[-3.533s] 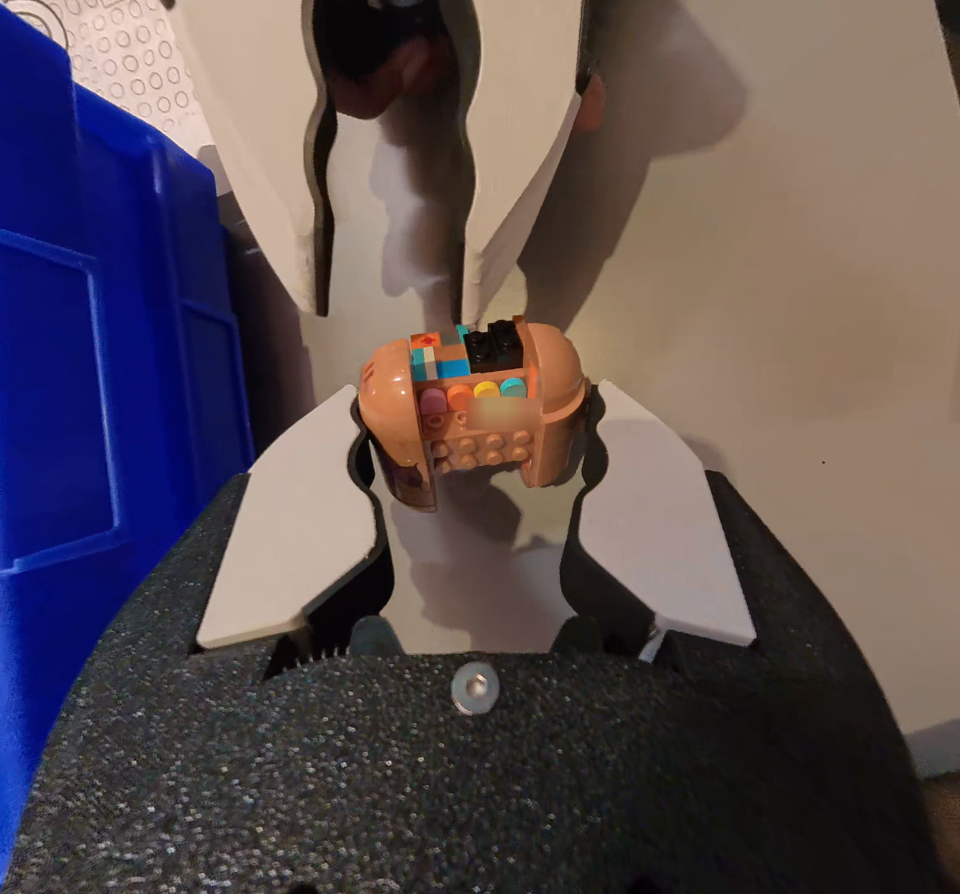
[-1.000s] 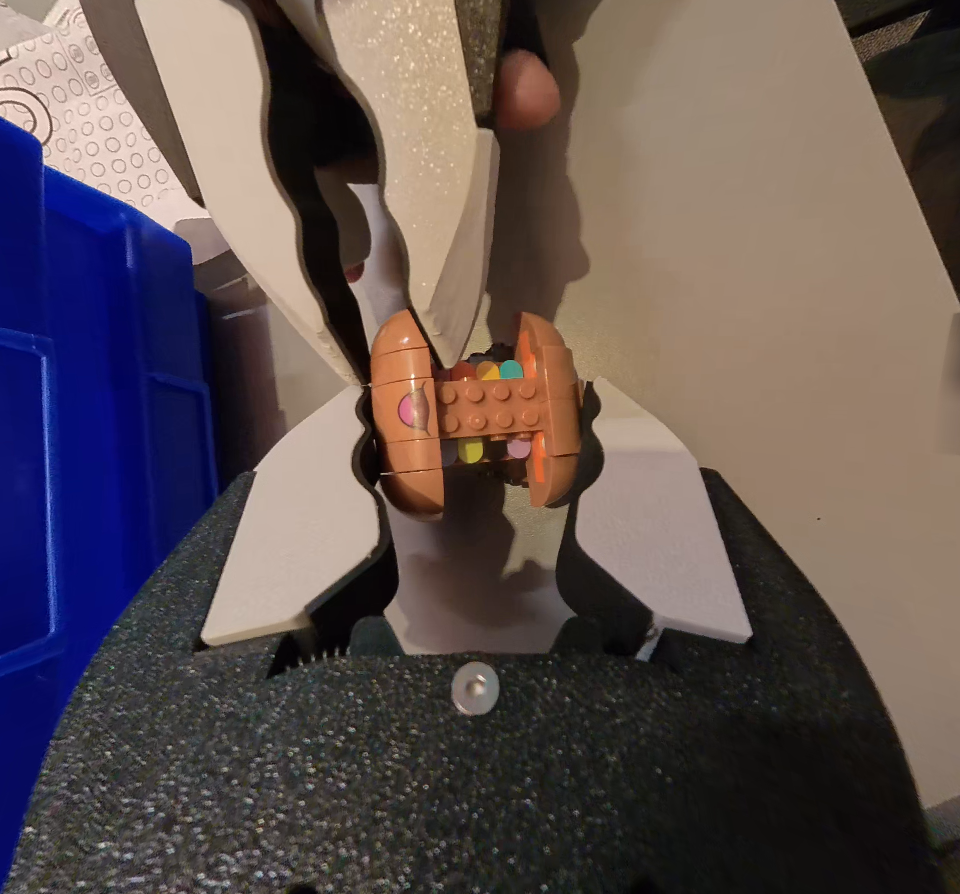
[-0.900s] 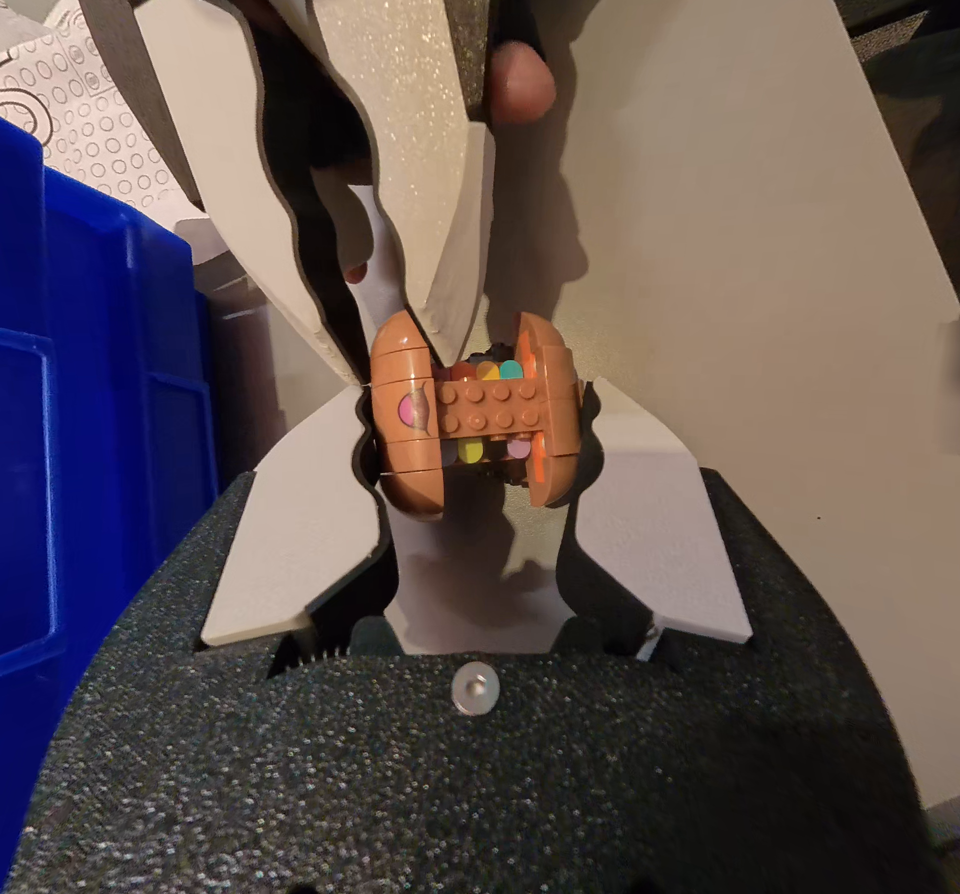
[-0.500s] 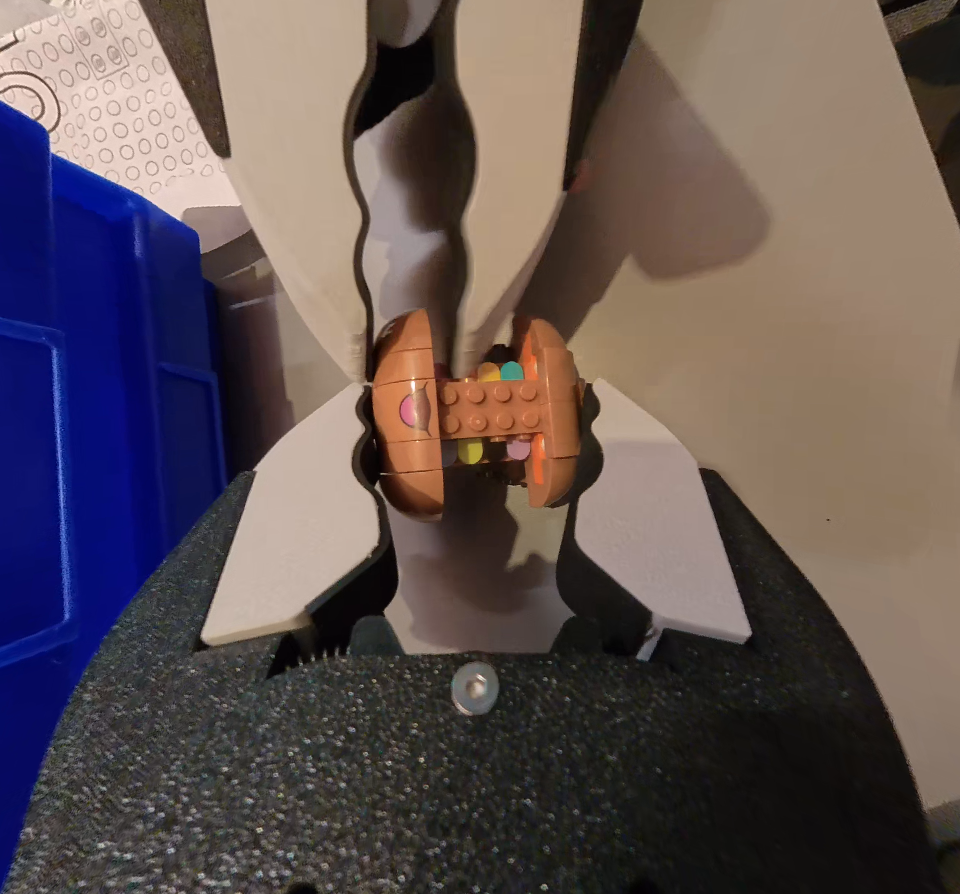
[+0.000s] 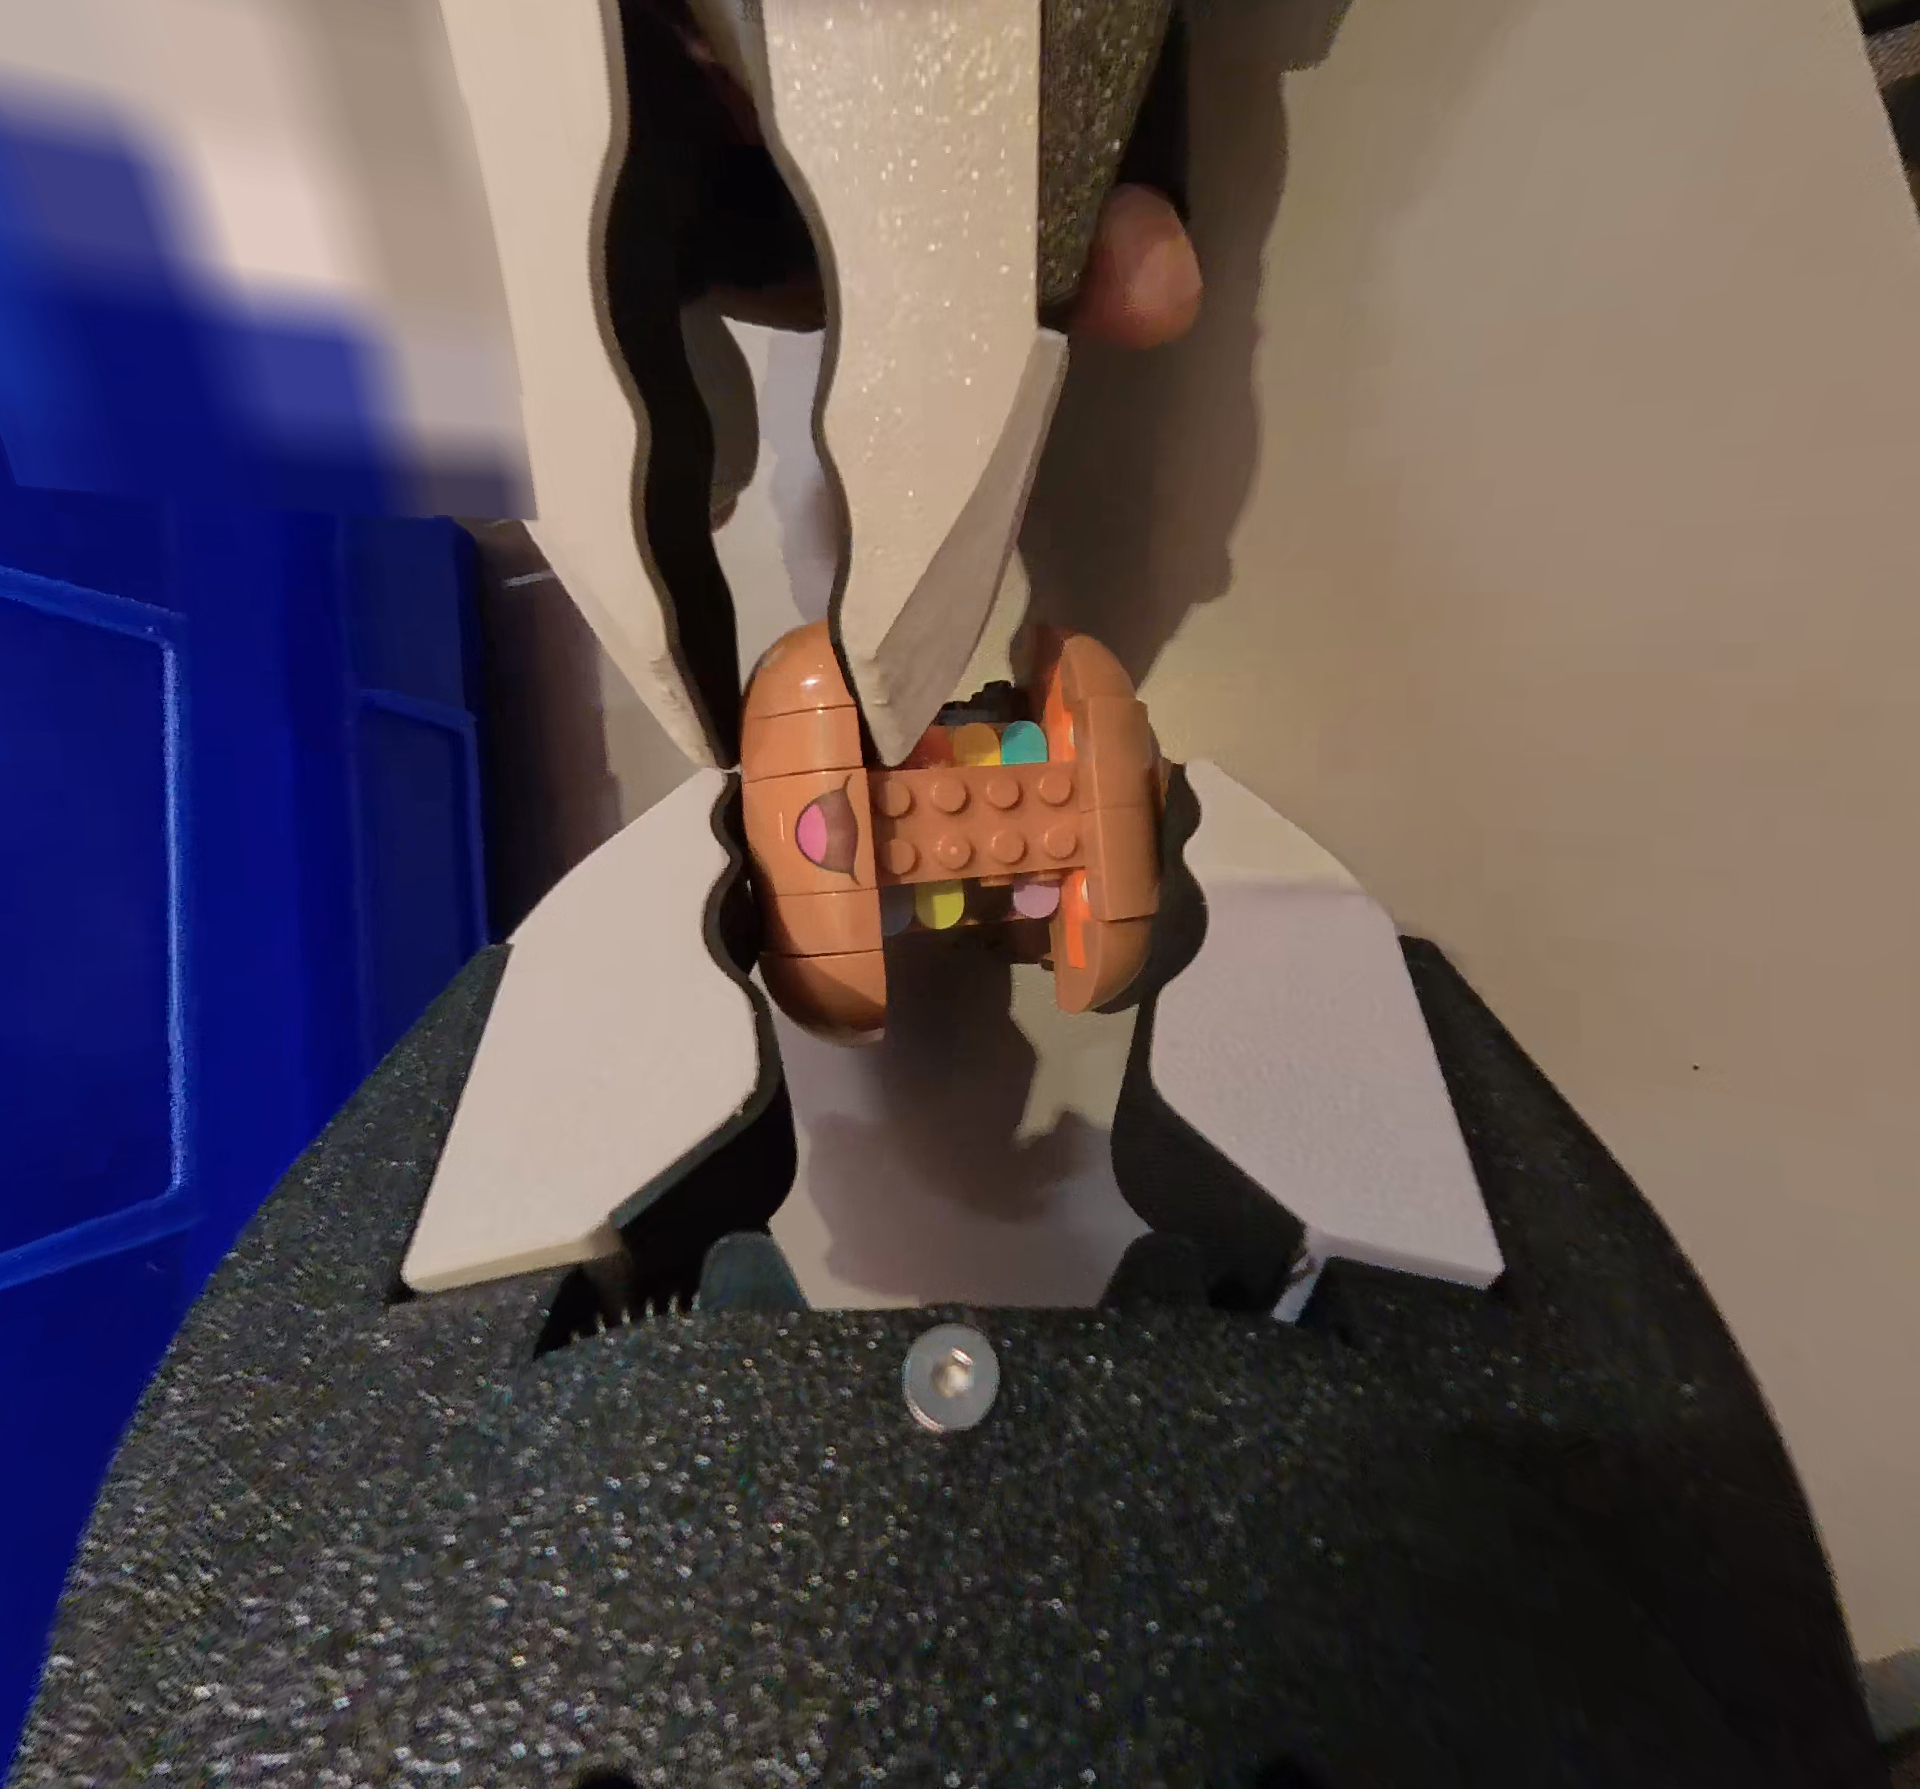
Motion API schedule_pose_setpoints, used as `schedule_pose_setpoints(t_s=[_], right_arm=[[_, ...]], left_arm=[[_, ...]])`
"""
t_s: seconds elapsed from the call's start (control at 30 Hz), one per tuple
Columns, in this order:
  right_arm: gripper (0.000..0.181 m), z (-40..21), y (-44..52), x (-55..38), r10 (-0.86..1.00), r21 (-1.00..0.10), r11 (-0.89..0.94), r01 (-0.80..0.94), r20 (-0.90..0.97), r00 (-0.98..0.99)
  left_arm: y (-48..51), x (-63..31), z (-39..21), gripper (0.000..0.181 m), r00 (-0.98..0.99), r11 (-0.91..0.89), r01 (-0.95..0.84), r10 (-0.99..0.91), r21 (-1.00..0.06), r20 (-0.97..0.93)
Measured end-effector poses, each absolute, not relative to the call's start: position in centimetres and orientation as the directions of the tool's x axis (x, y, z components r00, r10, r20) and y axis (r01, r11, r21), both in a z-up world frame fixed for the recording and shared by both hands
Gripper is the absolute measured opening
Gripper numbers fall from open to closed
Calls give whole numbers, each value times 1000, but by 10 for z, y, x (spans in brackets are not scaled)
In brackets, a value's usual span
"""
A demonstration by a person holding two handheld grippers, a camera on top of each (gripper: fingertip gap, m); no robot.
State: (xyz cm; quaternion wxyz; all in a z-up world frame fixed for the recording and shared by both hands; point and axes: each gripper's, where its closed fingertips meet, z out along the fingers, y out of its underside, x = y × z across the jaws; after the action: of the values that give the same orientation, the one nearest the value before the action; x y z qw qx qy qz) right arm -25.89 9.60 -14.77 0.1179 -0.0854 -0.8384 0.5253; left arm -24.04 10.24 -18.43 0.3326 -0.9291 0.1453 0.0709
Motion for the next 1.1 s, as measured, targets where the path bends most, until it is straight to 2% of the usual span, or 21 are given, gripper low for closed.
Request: schedule_pose_setpoints(t_s=[0.23, 0.47, 0.6, 0.77, 0.97, 1.1], right_arm=[[19, -147, 95, -260, 283, -918, 359, 165, -62, -957], [20, -145, 95, -259, 273, -917, 331, 222, -132, -953], [21, -145, 95, -258, 267, -924, 360, 126, -27, -963], [40, -146, 99, -256, 243, -901, 434, -2, 120, -963], [26, -142, 104, -240, 136, -858, 481, -180, 275, -952], [26, -166, 101, -237, 73, -762, 599, -246, 358, -931]], left_arm=[[103, -242, -184, 76, 953, -739, -302, -210, -603, -220], [102, -241, -184, 76, 952, -732, -305, -219, -609, -213], [103, -241, -185, 76, 953, -731, -304, -219, -611, -212], [101, -248, -183, 76, 979, -734, -205, -152, -647, -138], [99, -254, -183, 76, 992, -737, -125, -97, -664, -80], [100, -254, -183, 77, 990, -740, -142, -103, -657, -98]])
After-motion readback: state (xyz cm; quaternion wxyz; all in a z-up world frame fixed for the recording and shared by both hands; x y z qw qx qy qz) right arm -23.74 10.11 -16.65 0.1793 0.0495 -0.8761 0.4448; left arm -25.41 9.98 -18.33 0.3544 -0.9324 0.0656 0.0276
